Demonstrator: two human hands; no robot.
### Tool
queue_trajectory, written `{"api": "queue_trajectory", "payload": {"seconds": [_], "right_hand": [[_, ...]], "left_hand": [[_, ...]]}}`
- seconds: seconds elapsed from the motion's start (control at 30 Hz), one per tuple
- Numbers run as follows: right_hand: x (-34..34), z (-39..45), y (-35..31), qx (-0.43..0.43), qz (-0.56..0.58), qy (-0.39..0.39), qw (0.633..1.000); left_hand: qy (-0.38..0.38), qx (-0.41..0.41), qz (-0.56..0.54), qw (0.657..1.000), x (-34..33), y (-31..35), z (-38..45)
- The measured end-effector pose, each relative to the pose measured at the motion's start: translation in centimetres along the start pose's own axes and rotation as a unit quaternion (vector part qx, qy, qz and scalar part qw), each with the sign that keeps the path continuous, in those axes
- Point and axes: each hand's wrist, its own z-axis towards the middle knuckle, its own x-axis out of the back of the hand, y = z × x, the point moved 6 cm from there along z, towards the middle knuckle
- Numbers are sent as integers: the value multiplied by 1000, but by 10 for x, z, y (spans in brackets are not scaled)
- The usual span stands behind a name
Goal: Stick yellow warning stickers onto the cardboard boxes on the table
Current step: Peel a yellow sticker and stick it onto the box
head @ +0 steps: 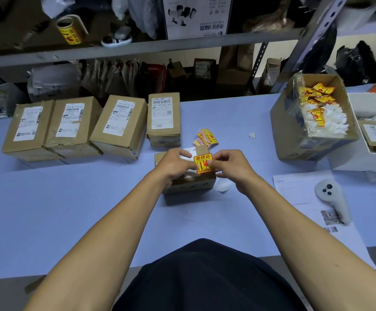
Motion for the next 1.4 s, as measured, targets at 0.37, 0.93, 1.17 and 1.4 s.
{"api": "queue_trajectory", "payload": {"seconds": [0.37, 0.93, 1.17, 1.4], "right_hand": [[9, 10, 15, -56, -45, 35, 997], [10, 18, 31, -83, -75, 76, 991], [11, 18, 27, -66, -115, 85, 988], [11, 20, 24, -46, -186, 98, 977]], "left_hand": [[-6, -18, 65, 998, -12, -6, 5], [49, -67, 206, 975, -18, 4, 8], [55, -73, 225, 970, -19, 5, 8], [71, -83, 259, 960, -22, 6, 6]]}}
